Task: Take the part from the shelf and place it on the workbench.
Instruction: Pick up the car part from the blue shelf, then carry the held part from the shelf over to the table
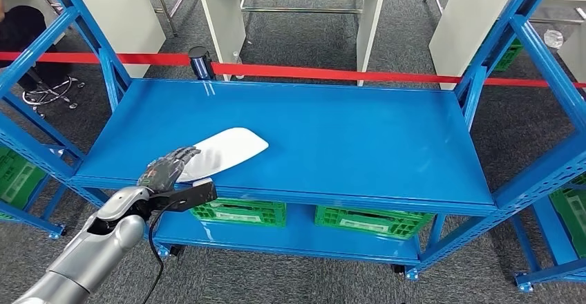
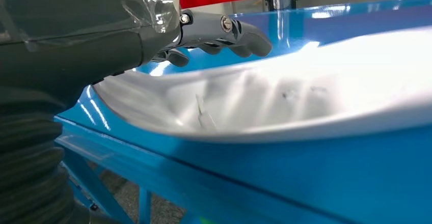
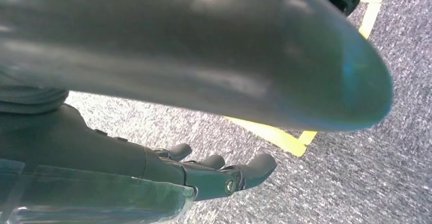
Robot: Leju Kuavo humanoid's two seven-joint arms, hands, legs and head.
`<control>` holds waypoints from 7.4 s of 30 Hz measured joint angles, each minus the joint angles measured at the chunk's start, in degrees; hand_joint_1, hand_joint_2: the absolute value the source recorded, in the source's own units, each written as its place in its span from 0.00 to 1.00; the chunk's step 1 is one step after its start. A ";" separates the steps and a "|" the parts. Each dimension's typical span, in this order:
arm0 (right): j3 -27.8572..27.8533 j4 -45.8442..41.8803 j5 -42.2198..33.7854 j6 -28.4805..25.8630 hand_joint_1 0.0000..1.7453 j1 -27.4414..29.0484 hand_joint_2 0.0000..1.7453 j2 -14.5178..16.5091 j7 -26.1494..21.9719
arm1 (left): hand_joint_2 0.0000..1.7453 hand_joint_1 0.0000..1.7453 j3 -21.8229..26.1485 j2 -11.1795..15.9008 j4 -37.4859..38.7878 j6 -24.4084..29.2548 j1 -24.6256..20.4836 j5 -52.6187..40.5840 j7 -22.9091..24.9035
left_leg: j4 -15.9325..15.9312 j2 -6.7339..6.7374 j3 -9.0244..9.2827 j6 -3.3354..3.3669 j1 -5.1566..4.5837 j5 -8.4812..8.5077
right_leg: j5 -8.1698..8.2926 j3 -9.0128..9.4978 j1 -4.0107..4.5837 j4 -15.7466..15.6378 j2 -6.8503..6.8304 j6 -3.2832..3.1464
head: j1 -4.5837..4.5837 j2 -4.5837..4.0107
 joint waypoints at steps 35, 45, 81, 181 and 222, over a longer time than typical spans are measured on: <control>-0.57 0.47 0.93 0.79 0.00 0.32 0.00 0.96 -0.15 | 1.00 0.00 0.11 -2.15 6.44 4.48 -4.27 -9.39 0.48 | -2.51 0.01 0.79 0.86 -0.18 0.98 | -0.26 -0.11 -0.10 0.19 -0.06 1.17 | 0.05 0.00; -0.55 0.50 0.95 0.87 0.00 0.67 0.00 0.66 -0.26 | 1.00 0.00 0.07 -2.57 5.63 4.75 -4.52 -9.21 -0.77 | -2.31 -0.07 0.71 1.05 -0.25 1.36 | -1.53 -1.75 -0.48 3.85 -0.31 2.61 | 0.27 0.00; -0.58 0.52 0.57 0.92 0.00 0.41 0.00 0.71 -1.67 | 1.00 0.95 -0.09 -1.63 7.33 4.20 -5.88 -8.38 -2.42 | -0.96 0.00 0.28 -0.26 -0.21 0.03 | -0.50 0.20 -0.50 0.40 -0.18 0.52 | 0.04 0.00; -2.56 1.67 -10.60 -1.38 0.00 3.50 0.00 -0.30 3.09 | 1.00 0.98 -3.42 -9.04 -43.04 -20.67 6.32 69.91 -31.67 | 10.23 -0.01 -1.69 -0.54 0.18 -7.09 | 1.10 -2.19 -0.25 0.99 -0.22 0.04 | -0.25 0.00; 5.76 -9.49 -26.42 -1.20 0.00 6.19 0.00 -8.94 3.14 | 1.00 0.98 -10.40 -8.97 -39.21 -23.26 -0.78 70.94 -35.06 | -5.28 0.64 4.08 4.00 -1.53 0.93 | -2.78 -5.56 -0.18 6.60 -0.29 0.44 | -0.29 0.00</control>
